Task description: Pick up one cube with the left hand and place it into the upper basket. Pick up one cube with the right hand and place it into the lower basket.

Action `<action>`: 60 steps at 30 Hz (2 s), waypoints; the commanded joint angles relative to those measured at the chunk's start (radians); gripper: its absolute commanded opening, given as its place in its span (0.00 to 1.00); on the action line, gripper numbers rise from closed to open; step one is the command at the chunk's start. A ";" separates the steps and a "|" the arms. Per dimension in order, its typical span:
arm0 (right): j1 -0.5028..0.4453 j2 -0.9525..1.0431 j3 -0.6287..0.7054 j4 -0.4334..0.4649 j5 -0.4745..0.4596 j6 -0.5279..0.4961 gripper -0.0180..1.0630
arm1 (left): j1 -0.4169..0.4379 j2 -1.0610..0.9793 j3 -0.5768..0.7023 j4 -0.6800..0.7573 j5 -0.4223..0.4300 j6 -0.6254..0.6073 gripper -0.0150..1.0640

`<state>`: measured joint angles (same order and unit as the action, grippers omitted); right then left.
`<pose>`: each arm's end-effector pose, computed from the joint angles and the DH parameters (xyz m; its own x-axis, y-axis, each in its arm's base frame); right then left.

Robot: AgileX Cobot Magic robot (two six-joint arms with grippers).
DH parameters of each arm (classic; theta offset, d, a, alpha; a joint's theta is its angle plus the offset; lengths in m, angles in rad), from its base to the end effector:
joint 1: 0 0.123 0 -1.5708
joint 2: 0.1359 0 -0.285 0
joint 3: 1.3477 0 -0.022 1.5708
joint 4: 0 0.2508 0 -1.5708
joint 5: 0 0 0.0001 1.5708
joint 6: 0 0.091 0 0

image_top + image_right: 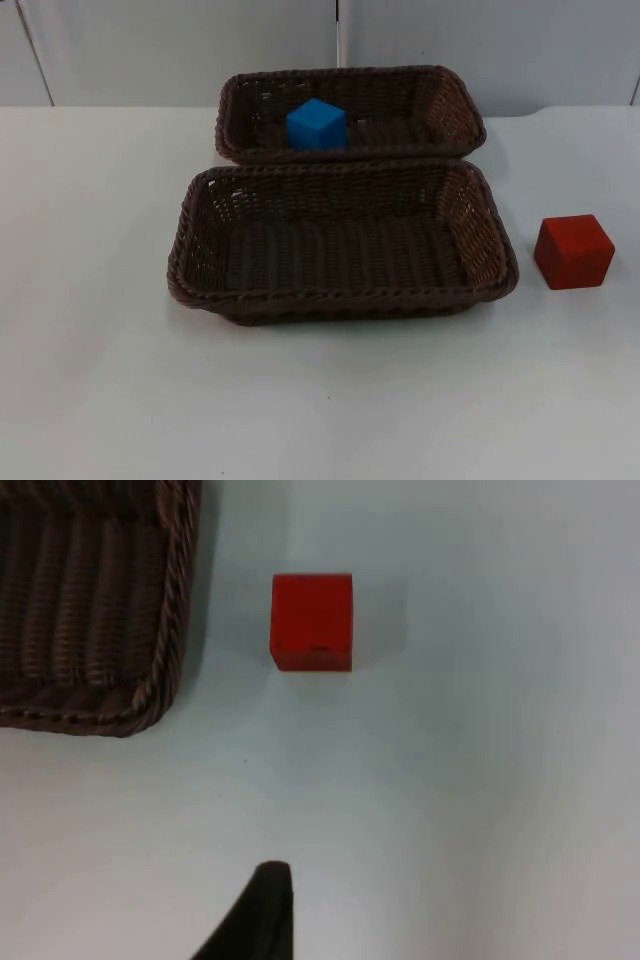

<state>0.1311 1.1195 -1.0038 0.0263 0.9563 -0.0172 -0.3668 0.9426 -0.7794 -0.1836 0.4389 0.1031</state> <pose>0.2111 0.0298 0.3329 -0.8256 -0.1109 -0.5532 -0.1442 0.9894 0.0168 0.1807 -0.0770 0.3328 -0.4802 0.1168 -0.8694 0.3912 0.9156 -0.0931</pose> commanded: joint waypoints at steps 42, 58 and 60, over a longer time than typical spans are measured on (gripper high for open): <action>0.134 0.696 -0.013 -0.125 -0.624 0.143 0.99 | -0.004 -0.007 0.005 0.011 -0.004 -0.008 0.75; 0.134 0.853 -0.013 -0.127 -0.841 0.143 0.99 | -0.004 -0.007 0.005 0.012 -0.006 -0.008 0.75; 0.134 0.865 -0.013 -0.127 -0.860 0.143 0.99 | -0.004 -0.007 0.005 0.012 -0.006 -0.008 0.75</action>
<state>0.2592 1.9780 -1.0134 -0.0982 0.1256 0.1250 -0.3668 0.9426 -0.7794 -0.1763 0.4389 0.1031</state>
